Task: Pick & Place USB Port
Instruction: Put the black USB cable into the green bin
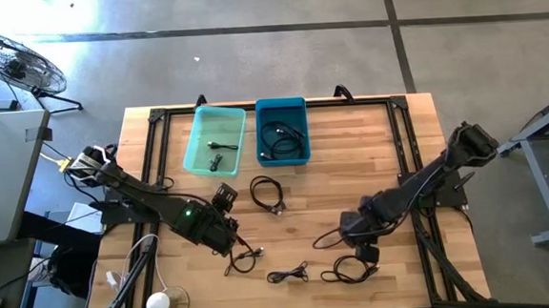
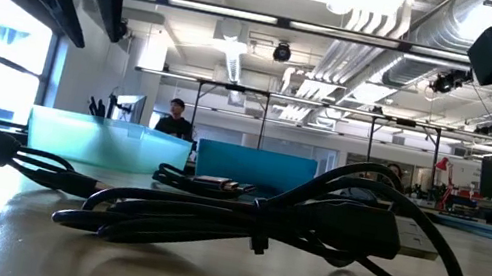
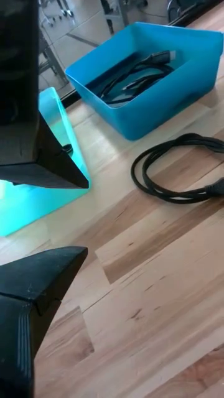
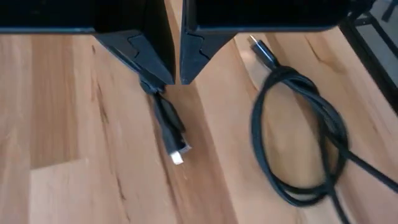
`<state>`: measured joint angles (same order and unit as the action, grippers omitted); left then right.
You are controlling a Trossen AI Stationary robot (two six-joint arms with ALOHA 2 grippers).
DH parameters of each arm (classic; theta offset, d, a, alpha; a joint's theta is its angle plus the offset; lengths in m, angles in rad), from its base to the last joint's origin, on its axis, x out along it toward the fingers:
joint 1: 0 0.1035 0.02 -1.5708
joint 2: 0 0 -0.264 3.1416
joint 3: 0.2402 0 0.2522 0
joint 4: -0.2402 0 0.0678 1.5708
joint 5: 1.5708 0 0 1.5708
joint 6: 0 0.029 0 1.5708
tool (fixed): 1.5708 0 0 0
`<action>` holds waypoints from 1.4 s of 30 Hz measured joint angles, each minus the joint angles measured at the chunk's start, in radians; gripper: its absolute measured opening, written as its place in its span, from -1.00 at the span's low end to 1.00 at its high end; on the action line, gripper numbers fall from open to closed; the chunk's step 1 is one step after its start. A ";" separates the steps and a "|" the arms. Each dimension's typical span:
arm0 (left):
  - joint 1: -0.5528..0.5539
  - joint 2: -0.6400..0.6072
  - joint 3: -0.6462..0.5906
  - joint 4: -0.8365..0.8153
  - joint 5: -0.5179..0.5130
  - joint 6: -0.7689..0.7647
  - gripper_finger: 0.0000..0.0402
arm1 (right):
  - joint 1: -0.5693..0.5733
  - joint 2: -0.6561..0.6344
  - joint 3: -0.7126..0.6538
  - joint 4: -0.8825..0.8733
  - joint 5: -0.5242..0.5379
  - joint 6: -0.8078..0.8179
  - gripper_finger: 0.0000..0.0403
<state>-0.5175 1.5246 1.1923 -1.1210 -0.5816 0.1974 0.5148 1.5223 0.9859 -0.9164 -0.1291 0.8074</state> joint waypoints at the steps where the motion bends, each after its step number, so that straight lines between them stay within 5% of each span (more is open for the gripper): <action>1: 0.000 0.000 0.000 0.000 0.000 0.001 -0.22 | 0.005 0.000 0.000 0.010 0.006 0.000 -0.93; 12: 0.000 0.000 0.000 0.028 0.000 0.008 -0.22 | 0.009 0.000 0.000 -0.017 0.060 0.055 -0.87; 21: 0.000 0.000 0.000 0.058 0.018 0.037 -0.22 | 0.025 0.000 0.000 -0.025 0.121 0.064 -0.34; 28: 0.000 0.000 0.000 0.057 0.024 0.037 -0.22 | 0.064 0.000 -0.017 -0.023 0.127 -0.153 -0.03; 42: 0.000 0.000 0.000 0.057 0.025 0.037 -0.22 | 0.132 0.001 -0.219 0.154 0.187 -0.206 -0.13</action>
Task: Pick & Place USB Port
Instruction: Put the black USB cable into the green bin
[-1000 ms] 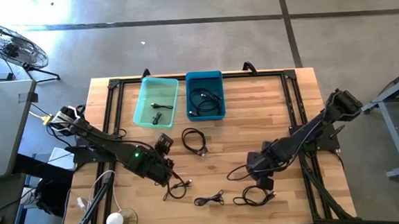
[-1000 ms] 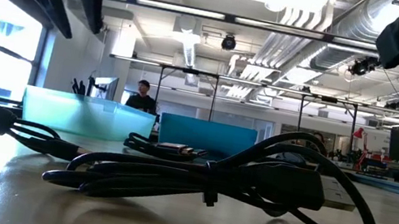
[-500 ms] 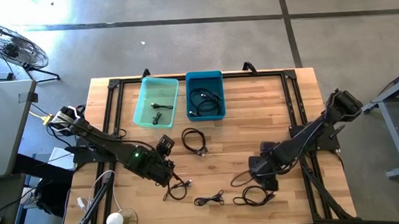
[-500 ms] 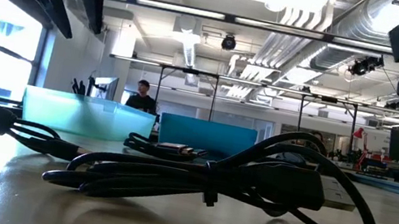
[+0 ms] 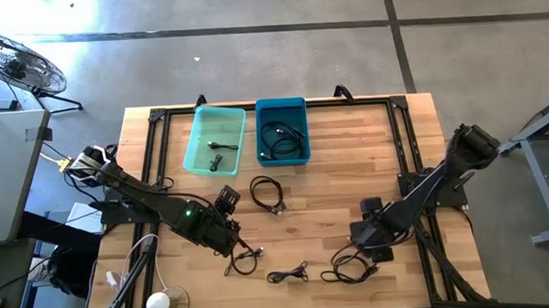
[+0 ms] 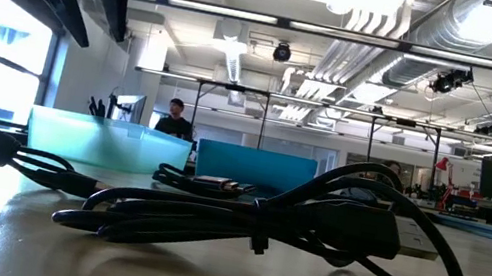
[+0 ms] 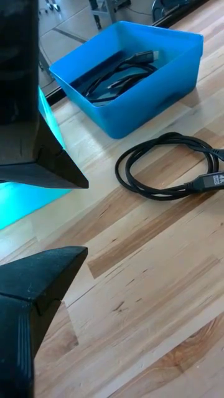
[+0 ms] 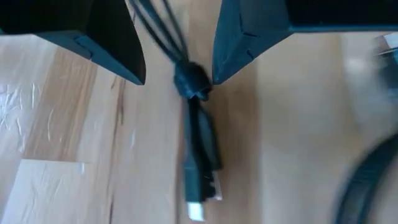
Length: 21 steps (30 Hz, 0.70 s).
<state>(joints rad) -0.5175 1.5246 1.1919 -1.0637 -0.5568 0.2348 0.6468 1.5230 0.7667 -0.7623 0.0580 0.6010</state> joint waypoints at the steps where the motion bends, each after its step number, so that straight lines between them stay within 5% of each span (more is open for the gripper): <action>1: 0.000 0.000 0.000 0.000 0.000 0.000 -0.22 | -0.001 0.000 -0.021 0.027 0.003 0.001 -0.15; 7: 0.000 0.000 0.000 0.003 -0.022 0.000 -0.22 | -0.018 -0.007 -0.102 0.130 -0.011 0.080 -0.37; 13: 0.000 0.000 0.000 0.054 -0.121 0.016 -0.22 | -0.018 0.000 -0.059 0.114 0.030 0.099 -0.90; 21: 0.000 0.000 -0.001 0.277 -0.182 0.206 -0.22 | -0.018 0.003 0.119 0.069 0.285 -0.024 -0.91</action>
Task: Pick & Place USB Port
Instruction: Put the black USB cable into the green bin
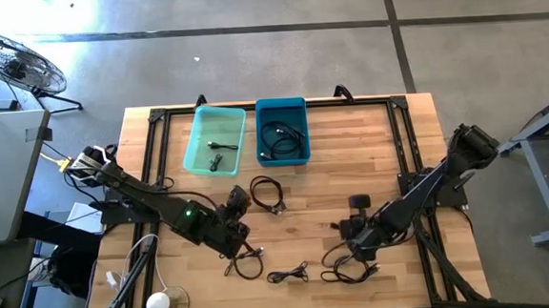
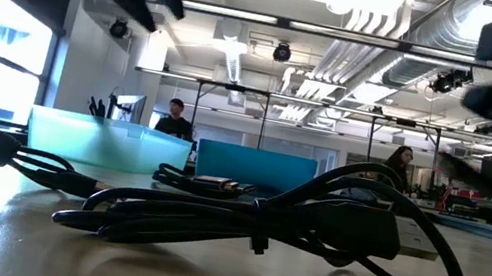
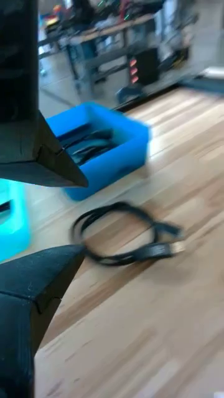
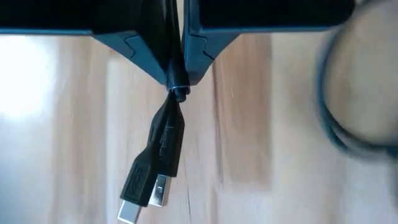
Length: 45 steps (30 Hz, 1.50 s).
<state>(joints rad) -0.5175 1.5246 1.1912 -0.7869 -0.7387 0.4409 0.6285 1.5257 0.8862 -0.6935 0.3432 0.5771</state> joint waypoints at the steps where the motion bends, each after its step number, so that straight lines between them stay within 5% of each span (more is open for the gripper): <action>1: 0.000 0.000 0.000 0.044 -0.001 0.030 -0.22 | 0.000 0.000 0.033 -0.007 0.041 -0.019 -0.91; 11: 0.000 0.000 0.000 0.465 0.109 0.257 -0.22 | 0.075 -0.002 0.291 0.041 0.381 -0.381 -0.91; 18: 0.001 0.000 0.000 0.743 0.325 0.325 -0.22 | 0.122 -0.002 0.306 0.343 0.434 -0.720 -0.91; 24: 0.001 0.000 0.000 0.884 0.518 0.342 -0.22 | 0.132 -0.002 0.306 0.497 0.400 -0.905 -0.91; 32: 0.061 0.021 0.000 0.942 0.639 0.300 -0.22 | 0.113 0.019 0.306 0.668 0.262 -1.066 -0.91; 45: 0.145 0.080 0.000 1.028 0.893 0.252 -0.22 | 0.069 0.042 0.305 0.663 0.207 -1.074 -0.91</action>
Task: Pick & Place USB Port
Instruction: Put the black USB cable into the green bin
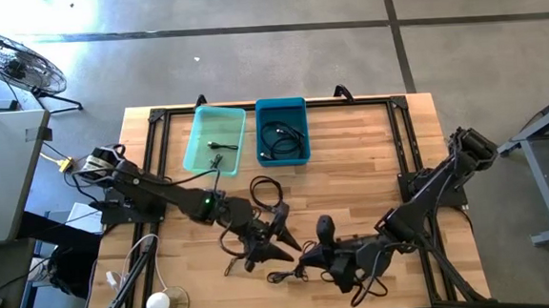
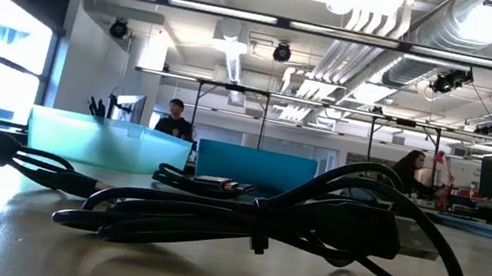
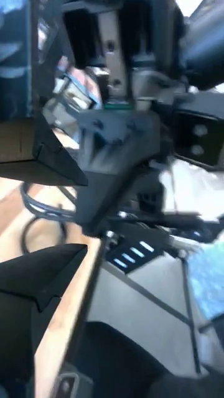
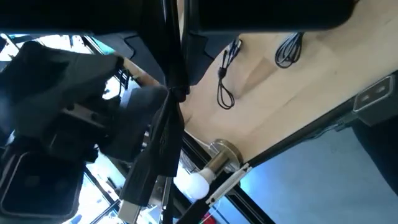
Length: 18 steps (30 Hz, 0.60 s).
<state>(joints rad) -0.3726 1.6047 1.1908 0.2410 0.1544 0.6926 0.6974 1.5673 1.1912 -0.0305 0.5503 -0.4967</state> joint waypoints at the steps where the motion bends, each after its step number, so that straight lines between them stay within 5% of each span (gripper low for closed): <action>1: -0.001 0.000 0.000 0.014 0.018 0.000 -0.22 | -0.004 0.000 0.000 -0.004 0.000 0.004 -0.91; 5: -0.001 0.000 0.000 0.054 0.123 -0.022 -0.22 | -0.017 0.000 0.000 -0.017 -0.001 0.026 -0.91; 18: -0.001 0.000 0.000 0.048 0.146 -0.028 -0.22 | -0.070 0.000 0.000 -0.025 -0.061 0.052 -0.91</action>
<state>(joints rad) -0.3733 1.6047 1.1908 0.2886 0.3008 0.6646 0.6274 1.5671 1.1912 -0.0555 0.4898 -0.4451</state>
